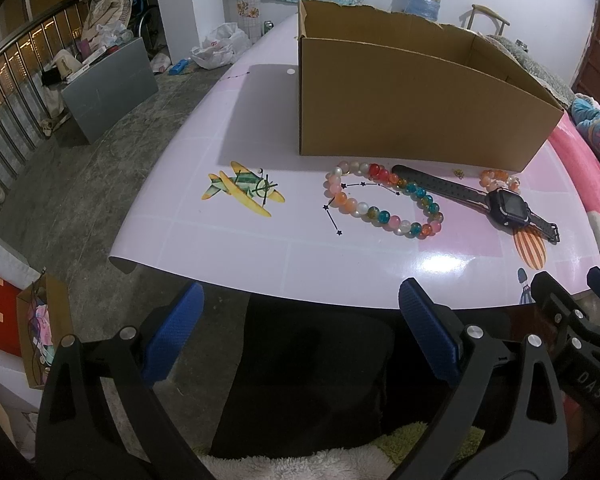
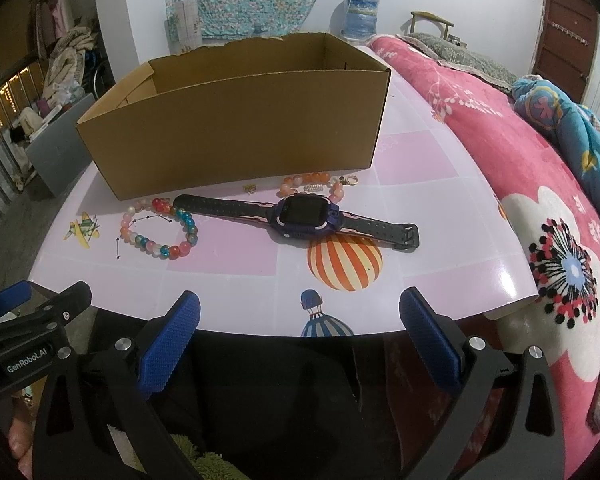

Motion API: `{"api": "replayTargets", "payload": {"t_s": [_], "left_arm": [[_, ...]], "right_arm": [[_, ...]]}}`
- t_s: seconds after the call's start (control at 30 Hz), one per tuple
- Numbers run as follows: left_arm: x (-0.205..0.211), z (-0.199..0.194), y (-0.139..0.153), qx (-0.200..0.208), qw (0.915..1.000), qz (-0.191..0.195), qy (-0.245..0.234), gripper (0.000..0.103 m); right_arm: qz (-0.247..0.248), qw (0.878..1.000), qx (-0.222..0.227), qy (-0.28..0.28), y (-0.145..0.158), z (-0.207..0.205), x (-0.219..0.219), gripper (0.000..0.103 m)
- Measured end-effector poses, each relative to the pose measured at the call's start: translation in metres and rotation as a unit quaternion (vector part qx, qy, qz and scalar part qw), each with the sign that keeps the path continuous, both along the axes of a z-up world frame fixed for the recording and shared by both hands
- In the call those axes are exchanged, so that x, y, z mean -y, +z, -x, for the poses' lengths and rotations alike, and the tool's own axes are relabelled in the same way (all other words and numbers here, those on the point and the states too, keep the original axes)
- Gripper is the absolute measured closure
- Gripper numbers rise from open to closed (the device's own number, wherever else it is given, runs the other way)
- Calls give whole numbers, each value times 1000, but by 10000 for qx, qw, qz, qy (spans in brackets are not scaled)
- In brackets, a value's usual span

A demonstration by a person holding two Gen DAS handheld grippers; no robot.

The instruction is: Organize jewelry

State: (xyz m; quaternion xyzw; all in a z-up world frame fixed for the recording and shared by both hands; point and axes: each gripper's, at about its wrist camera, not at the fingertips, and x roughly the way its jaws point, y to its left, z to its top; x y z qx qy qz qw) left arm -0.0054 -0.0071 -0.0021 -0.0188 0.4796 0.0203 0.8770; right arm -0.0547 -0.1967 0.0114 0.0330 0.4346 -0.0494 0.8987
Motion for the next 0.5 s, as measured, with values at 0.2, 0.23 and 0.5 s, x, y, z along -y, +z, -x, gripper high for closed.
{"api": "replayTargets", "payload": {"t_s": [0.2, 0.23, 0.5], "left_arm": [[-1, 0, -1, 3, 10000, 10, -5, 8], [-1, 0, -1, 4, 10000, 9, -7, 9], [-1, 0, -1, 2, 10000, 9, -7, 9]], "right_arm": [[6, 10000, -14, 10, 0, -1, 0, 6], [4, 10000, -16, 9, 0, -1, 0, 6], [2, 10000, -25, 14, 0, -1, 0, 6]]}}
